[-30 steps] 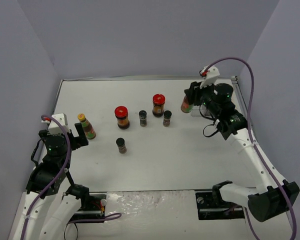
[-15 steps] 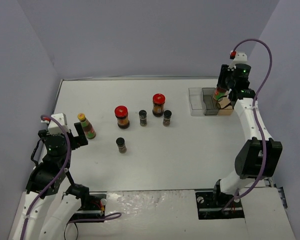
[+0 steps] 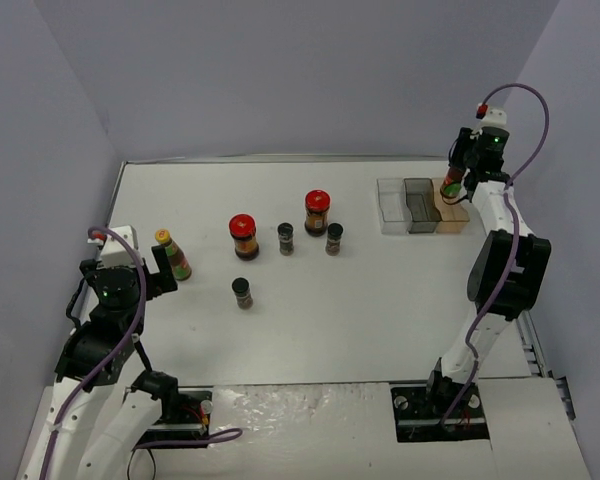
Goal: Organize the condiment bottles
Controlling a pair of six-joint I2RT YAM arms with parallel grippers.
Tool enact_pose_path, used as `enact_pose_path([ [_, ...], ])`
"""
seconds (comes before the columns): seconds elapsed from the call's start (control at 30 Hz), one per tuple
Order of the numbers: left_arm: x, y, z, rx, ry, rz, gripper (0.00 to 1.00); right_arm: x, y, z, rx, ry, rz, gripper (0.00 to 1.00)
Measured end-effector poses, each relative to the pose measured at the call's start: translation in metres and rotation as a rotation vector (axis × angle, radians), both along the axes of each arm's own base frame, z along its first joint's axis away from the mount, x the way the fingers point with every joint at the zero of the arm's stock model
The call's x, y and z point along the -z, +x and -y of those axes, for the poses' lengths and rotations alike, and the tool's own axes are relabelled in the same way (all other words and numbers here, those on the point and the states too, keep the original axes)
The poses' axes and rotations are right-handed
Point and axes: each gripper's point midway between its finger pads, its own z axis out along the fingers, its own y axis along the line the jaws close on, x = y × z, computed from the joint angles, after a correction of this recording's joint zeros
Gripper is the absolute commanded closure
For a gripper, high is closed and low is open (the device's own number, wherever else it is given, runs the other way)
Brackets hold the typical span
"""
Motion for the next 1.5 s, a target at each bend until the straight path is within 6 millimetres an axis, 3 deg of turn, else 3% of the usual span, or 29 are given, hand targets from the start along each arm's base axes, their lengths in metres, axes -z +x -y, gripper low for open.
enact_pose_path([
  [0.13, 0.002, 0.001, 0.0, 0.0, 0.003, -0.01, 0.03, 0.015, 0.017, 0.004, -0.001, -0.001, 0.004, 1.0],
  [0.37, 0.004, 0.003, 0.002, 0.005, 0.006, -0.021, 0.03, 0.058, 0.03, 0.006, 0.001, 0.012, -0.038, 0.99],
  [0.43, 0.005, 0.003, 0.002, 0.005, 0.007, -0.023, 0.03, 0.065, 0.034, 0.007, 0.001, 0.013, -0.035, 0.88],
  [0.47, 0.005, 0.003, 0.002, 0.005, 0.007, -0.025, 0.03, 0.065, 0.035, 0.007, 0.002, 0.013, -0.031, 0.79],
  [0.53, 0.005, 0.004, 0.002, 0.005, 0.008, -0.027, 0.03, 0.065, 0.036, 0.007, 0.001, 0.014, -0.028, 0.45],
  [0.7, 0.006, 0.004, 0.002, 0.005, 0.009, -0.031, 0.03, 0.056, 0.041, 0.007, -0.004, 0.007, 0.009, 0.05],
  [0.77, 0.006, 0.004, 0.002, 0.005, 0.009, -0.031, 0.03, 0.049, 0.043, 0.007, -0.008, 0.002, 0.027, 0.0],
  [0.97, 0.006, 0.005, 0.004, 0.009, -0.001, -0.029, 0.03, 0.028, 0.032, 0.003, -0.017, 0.009, 0.02, 0.0],
  [1.03, 0.007, 0.005, 0.004, 0.001, -0.016, -0.027, 0.03, 0.008, 0.019, -0.003, -0.015, 0.021, 0.027, 0.0],
  [1.1, 0.008, 0.007, 0.004, -0.021, -0.033, -0.026, 0.03, -0.019, -0.006, -0.009, -0.006, 0.036, 0.042, 0.0],
  [1.27, 0.019, 0.02, 0.001, -0.087, -0.044, -0.066, 0.03, -0.097, -0.094, -0.036, 0.007, 0.083, 0.168, 0.0],
  [1.37, 0.03, 0.038, 0.003, -0.114, -0.027, -0.121, 0.03, -0.139, -0.152, -0.077, -0.062, 0.117, 0.281, 0.0],
  [1.5, 0.045, 0.065, 0.001, -0.155, -0.011, -0.177, 0.03, -0.162, -0.2, -0.131, -0.216, 0.2, 0.369, 0.0],
])
